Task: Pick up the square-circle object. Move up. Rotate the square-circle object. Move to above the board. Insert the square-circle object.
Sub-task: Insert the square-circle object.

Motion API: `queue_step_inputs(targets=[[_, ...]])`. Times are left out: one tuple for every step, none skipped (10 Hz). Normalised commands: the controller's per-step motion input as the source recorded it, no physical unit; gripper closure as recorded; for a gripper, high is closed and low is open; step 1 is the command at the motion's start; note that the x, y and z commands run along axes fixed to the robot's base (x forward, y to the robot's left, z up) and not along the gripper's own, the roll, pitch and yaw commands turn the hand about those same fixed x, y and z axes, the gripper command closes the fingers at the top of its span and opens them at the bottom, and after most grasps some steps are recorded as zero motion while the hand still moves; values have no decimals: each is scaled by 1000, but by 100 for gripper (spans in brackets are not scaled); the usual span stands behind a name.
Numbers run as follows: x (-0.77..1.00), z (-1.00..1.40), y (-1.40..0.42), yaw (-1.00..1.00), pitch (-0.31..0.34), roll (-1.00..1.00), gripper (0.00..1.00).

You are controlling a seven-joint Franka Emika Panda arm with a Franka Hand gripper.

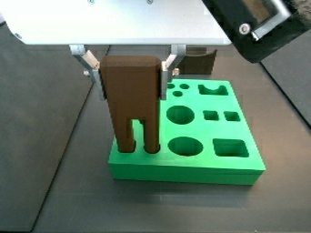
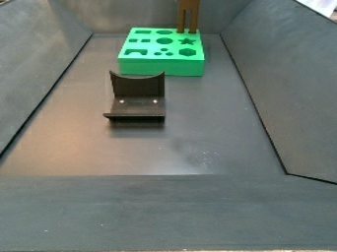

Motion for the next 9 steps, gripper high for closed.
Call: queue_step_inputs(targets=[[-14, -286, 0, 0, -3, 77, 100], [-77, -437, -29, 0, -59, 184, 100], [0, -423, -6, 0, -47, 149, 100], [0, -360, 0, 0, 0, 116, 100], [37, -369, 0, 0, 0, 96, 100], [49, -434, 0, 0, 0, 77, 100], [37, -457, 0, -6, 0, 63, 100], [140, -474, 151, -131, 0, -13, 100], [143, -360, 209, -254, 14, -83, 100]])
